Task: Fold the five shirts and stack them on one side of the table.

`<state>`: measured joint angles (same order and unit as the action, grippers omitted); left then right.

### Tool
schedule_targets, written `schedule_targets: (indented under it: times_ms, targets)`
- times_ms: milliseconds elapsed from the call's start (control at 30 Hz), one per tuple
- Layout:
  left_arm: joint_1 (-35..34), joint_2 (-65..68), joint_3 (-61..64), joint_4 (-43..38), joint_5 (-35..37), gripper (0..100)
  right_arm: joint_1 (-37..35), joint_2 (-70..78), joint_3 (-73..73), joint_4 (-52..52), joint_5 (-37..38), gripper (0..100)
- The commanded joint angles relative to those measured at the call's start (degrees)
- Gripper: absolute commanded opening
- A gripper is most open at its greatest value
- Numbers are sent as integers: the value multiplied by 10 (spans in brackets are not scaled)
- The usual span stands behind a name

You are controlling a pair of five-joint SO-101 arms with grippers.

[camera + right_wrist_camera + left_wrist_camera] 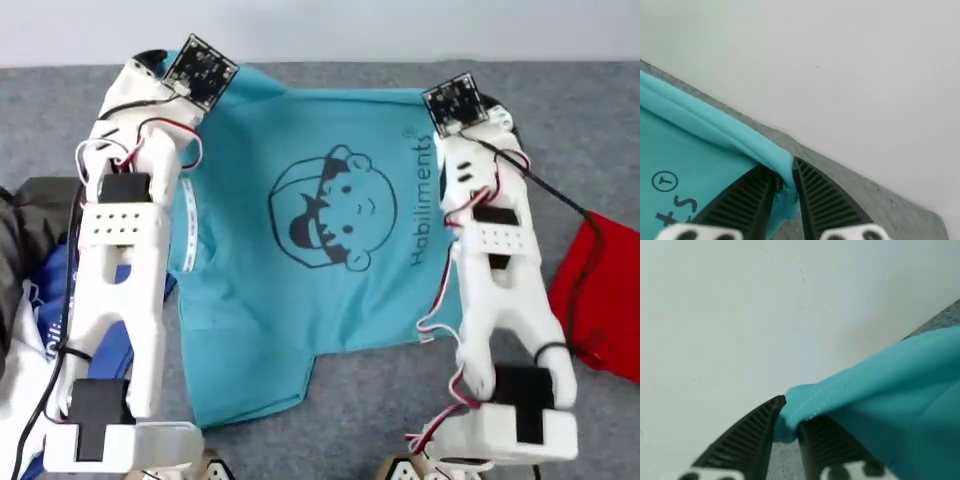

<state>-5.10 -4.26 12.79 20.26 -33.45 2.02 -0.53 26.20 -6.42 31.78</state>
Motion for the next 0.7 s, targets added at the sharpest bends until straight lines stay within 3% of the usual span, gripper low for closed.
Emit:
schedule_targets:
  times_ms: [0, 133, 233, 500, 667]
  targets:
    - [-11, -4, -29, -20, -6, 14, -21, -3, -47, -11, 4, 9]
    - [-29, -4, -29, -19, -10, 14, -60, 1, -58, -9, 4, 9]
    - [-34, -4, -29, -8, -61, 14, -79, 25, -55, -13, 4, 9]
    - [-21, -5, -29, 0, -88, 14, -32, 77, -58, -35, 6, 9]
    - [-1, -16, -32, 115, -91, 14, -7, 49, -55, -10, 7, 9]
